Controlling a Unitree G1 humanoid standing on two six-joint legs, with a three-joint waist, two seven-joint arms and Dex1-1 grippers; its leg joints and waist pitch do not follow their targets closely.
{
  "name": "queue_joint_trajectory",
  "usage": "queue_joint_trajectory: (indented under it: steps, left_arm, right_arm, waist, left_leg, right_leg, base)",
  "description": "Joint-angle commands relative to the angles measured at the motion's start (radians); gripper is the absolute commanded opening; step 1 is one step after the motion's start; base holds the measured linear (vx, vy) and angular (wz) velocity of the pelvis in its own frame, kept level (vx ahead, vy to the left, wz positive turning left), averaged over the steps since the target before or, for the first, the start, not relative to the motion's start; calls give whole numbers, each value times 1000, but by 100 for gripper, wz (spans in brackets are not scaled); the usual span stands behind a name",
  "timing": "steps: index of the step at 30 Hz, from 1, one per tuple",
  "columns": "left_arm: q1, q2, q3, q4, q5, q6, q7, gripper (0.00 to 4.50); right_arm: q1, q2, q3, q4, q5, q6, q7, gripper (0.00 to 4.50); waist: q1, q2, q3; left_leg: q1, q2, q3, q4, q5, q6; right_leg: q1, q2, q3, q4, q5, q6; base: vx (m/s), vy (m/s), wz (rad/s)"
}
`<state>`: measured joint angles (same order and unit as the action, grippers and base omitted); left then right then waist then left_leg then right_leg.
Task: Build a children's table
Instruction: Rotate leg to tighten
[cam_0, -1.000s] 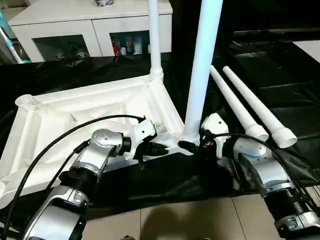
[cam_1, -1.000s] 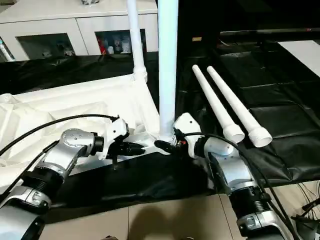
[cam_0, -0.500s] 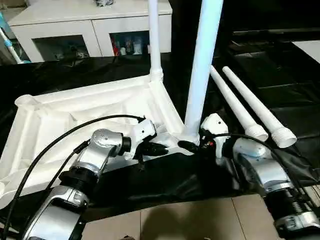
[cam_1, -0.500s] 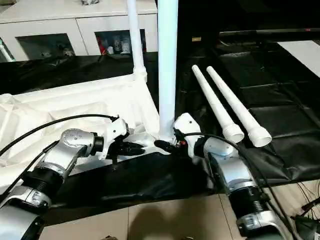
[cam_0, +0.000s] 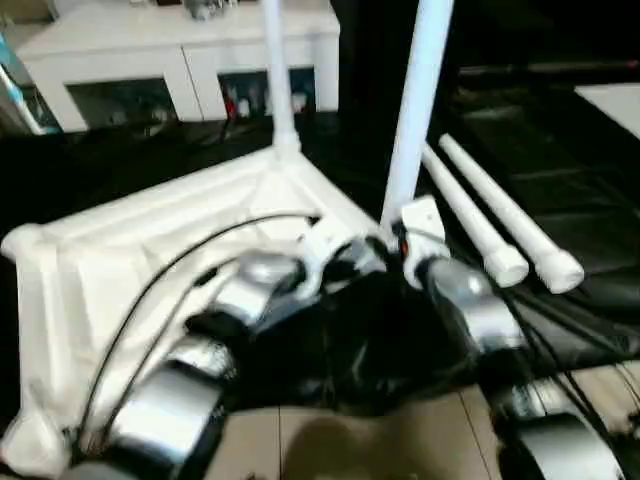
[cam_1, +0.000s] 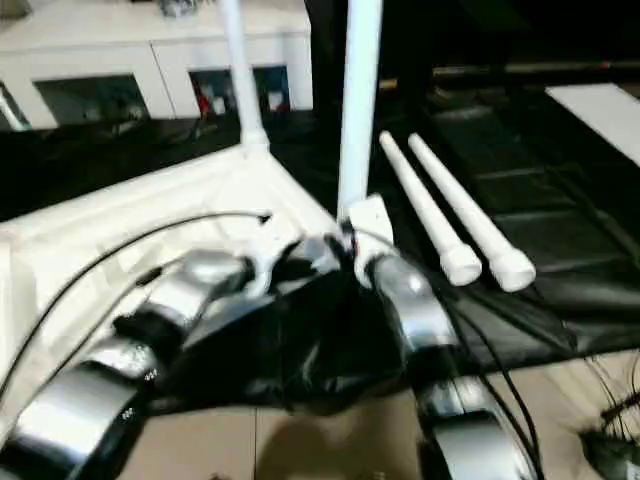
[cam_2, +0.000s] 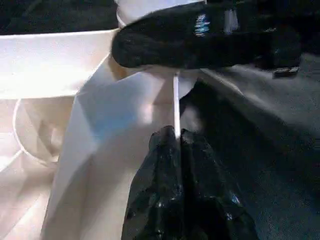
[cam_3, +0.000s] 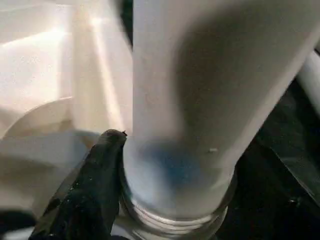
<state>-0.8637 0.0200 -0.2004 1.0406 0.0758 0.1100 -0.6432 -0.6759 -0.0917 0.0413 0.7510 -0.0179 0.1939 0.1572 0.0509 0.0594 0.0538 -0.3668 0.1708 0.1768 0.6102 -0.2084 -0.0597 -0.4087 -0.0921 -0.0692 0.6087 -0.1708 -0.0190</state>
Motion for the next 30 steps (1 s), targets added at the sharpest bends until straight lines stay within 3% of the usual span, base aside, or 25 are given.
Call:
queue_joint_trajectory:
  steps: [1, 5, 8, 9, 16, 23, 24, 25, 27, 29, 30]
  left_arm:
    - [-48, -18, 36, 33, -3, -25, 108, 0]
    - [-65, -33, 19, 53, 11, -58, 84, 0]
    - [-64, -30, 19, 58, 12, -67, 80, 0]
    - [-62, -26, 17, 64, 15, -80, 78, 0]
    - [-62, -24, 12, 94, 19, -149, 47, 0]
    - [-60, -31, 20, 96, 20, -198, 42, 0]
    - [-69, -33, 42, 104, 6, -197, 63, 28]
    - [-75, -35, 66, 99, -18, -195, 49, 28]
    - [-77, -36, 82, 94, -37, -191, 33, 44]
    - [-80, -34, 96, 82, -53, -176, 21, 67]
    - [-78, -30, 101, 70, -59, -172, 11, 77]
  right_arm:
    - [-15, 57, 10, 80, 3, 22, -27, 272]
    - [-44, 82, 12, 116, -9, 11, -49, 272]
    - [-42, 76, 9, 115, -6, 2, -46, 272]
    - [-37, 71, -2, 110, 4, -7, -39, 328]
    - [-7, 23, -52, 42, 12, -31, -68, 384]
    - [99, -29, -66, -167, 14, 23, -47, 384]
    - [141, -47, -70, -253, 24, 50, -33, 387]
    - [169, -62, -69, -309, 26, 66, -20, 387]
    - [190, -73, -67, -349, 26, 79, -12, 389]
    - [216, -89, -61, -399, 22, 98, 2, 389]
    - [231, -94, -60, -427, 26, 112, 8, 389]
  waist:
    - [1, -9, -76]
    - [7, -8, -78]
    - [8, -8, -77]
    - [8, -9, -76]
    - [9, -11, -73]
    - [16, -9, -73]
    - [22, -10, -73]
    - [22, -9, -73]
    - [30, -12, -75]
    - [37, -7, -79]
    - [38, -8, -76]
  left_leg:
    - [1, 36, -16, -69, -112, 72]
    - [-2, 38, -17, -66, -73, 112]
    - [0, 41, -17, -67, -86, 126]
    - [2, 42, -16, -68, -98, 124]
    - [2, 42, -17, -72, -128, 107]
    - [0, 40, -16, -69, -100, 128]
    - [2, 42, -15, -69, -97, 133]
    - [2, 41, -16, -69, -91, 136]
    - [-4, 41, -18, -67, -67, 148]
    - [-4, 41, -17, -63, -44, 151]
    - [-6, 41, -16, -63, -50, 154]
  right_leg:
    - [63, -57, 40, -74, -149, -243]
    - [65, -58, 38, -65, -70, -267]
    - [66, -60, 36, -66, -76, -270]
    - [65, -60, 37, -68, -89, -272]
    - [66, -60, 38, -74, -146, -252]
    - [66, -59, 38, -73, -120, -244]
    - [65, -59, 39, -75, -117, -235]
    - [66, -57, 39, -73, -111, -232]
    - [70, -60, 38, -69, -96, -226]
    - [63, -60, 38, -66, -79, -243]
    - [63, -58, 37, -68, -84, -240]
  base:
    - [0, 0, 0]
    - [0, 0, 0]
    - [0, 0, 0]
    - [0, 0, 0]
    - [0, 0, 0]
    - [0, 0, 0]
    - [0, 0, 0]
    - [0, 0, 0]
    - [0, 0, 0]
    - [0, 0, 0]
    - [0, 0, 0]
